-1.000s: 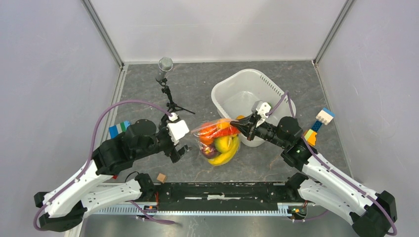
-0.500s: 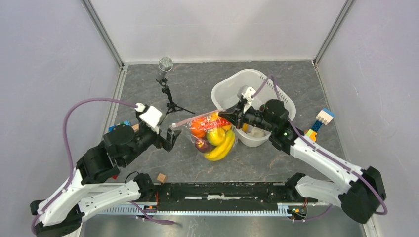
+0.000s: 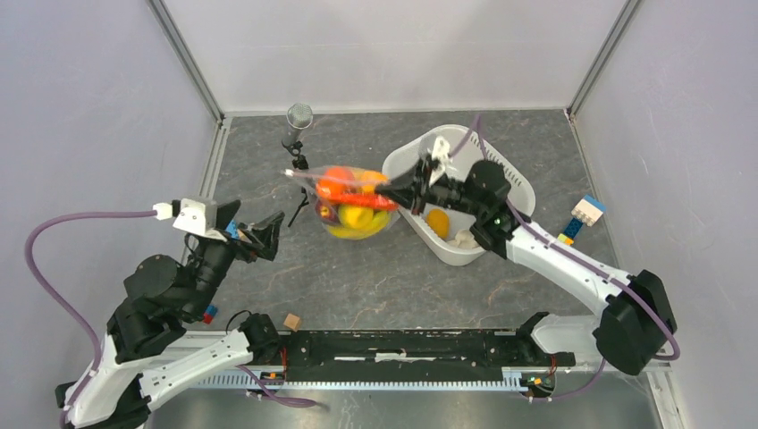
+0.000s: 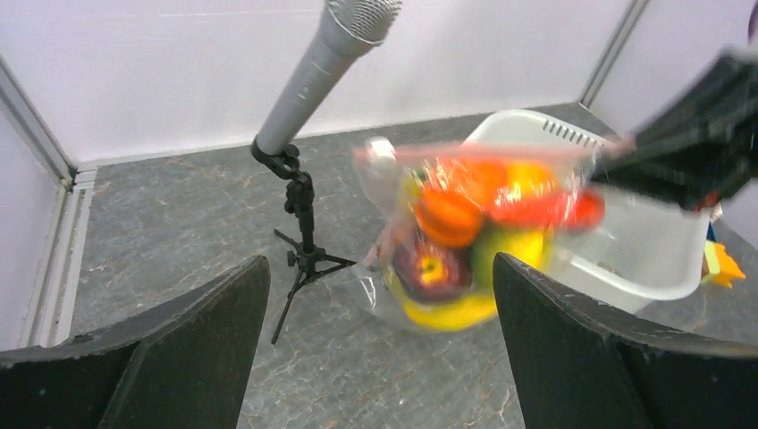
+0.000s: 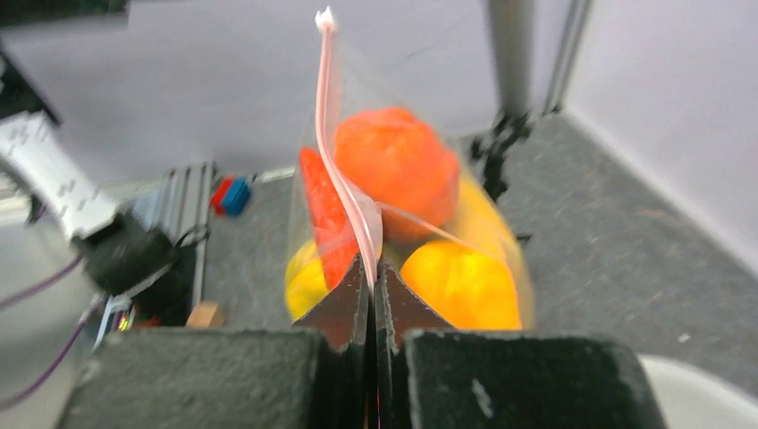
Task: Place the food in the zip-top bag and seal the zipper
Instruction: Place the zipper food storage bag at the center of the board, then move the zipper food storage bag to the center of the board.
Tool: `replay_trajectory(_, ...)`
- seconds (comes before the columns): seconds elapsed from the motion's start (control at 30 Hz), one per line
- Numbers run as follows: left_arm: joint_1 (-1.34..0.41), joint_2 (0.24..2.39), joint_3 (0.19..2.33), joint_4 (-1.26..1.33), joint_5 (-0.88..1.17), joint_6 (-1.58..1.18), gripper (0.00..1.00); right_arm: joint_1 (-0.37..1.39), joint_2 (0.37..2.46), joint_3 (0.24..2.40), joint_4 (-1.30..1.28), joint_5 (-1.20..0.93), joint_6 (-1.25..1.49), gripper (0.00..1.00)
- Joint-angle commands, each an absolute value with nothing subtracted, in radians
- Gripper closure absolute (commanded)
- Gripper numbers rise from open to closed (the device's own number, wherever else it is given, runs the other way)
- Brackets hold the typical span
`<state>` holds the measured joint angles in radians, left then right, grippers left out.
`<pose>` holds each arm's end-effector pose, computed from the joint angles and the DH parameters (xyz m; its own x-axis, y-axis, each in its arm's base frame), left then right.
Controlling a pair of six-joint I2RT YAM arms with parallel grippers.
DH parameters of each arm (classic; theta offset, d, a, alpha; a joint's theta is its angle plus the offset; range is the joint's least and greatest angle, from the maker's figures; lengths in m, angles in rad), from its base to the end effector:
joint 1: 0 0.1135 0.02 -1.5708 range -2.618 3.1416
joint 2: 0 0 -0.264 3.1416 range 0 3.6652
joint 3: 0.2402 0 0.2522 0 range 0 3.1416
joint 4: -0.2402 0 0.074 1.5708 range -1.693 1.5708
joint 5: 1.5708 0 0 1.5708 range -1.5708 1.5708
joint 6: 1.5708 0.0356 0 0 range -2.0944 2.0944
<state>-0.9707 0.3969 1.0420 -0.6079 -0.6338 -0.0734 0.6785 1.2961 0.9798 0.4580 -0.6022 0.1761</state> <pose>0.0393 -0.0201 0.4146 -0.0033 -0.0998 -0.9950 0.3315 0.9387 -0.0952 0.2226 0.2053 0.3630 -0.0589 0.1380 -0.9887 -0.9583 0.2696 0.0947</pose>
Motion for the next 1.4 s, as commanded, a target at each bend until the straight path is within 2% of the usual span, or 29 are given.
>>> replay_trajectory(0.0,-0.968,0.400,1.049,-0.600,-0.682,-0.121,0.00,0.679,1.211,0.733,0.622,-0.818,0.194,0.99)
replay_trajectory(0.17,-0.969,0.469,1.055,-0.618,-0.626,-0.114,0.00,0.693,1.124,0.555,0.598,-0.883,0.182,0.98)
replay_trajectory(0.33,-0.968,0.542,1.063,-0.612,-0.588,-0.101,0.00,0.713,1.050,0.556,0.450,-0.887,0.107,0.95)
replay_trajectory(0.47,-0.969,0.567,1.062,-0.604,-0.549,-0.101,0.00,0.721,1.026,0.554,0.381,-0.885,0.087,0.85)
replay_trajectory(0.5,-0.969,0.572,1.062,-0.610,-0.542,-0.103,0.00,0.722,1.022,0.547,0.379,-0.885,0.092,0.80)
replay_trajectory(0.57,-0.969,0.581,1.059,-0.624,-0.530,-0.117,0.00,0.724,1.007,0.533,0.388,-0.881,0.109,0.50)
replay_trajectory(0.73,-0.969,0.585,1.016,-0.631,-0.477,-0.159,0.00,0.726,0.911,0.528,0.450,-0.902,0.185,0.33)
replay_trajectory(0.9,-0.968,0.609,0.950,-0.611,-0.455,-0.216,0.00,0.726,0.835,0.549,0.481,-0.890,0.231,0.25)
replay_trajectory(1.0,-0.967,0.641,0.923,-0.635,-0.433,-0.325,0.00,0.726,0.857,0.544,0.445,-0.847,0.279,0.24)
replay_trajectory(1.13,-0.968,0.668,0.855,-0.646,-0.260,-0.522,0.00,0.776,0.896,0.503,0.268,-0.724,0.288,0.23)
replay_trajectory(1.37,-0.968,0.663,0.735,-0.668,-0.047,-0.702,0.00,0.890,0.760,0.358,0.145,-0.593,0.331,0.21)
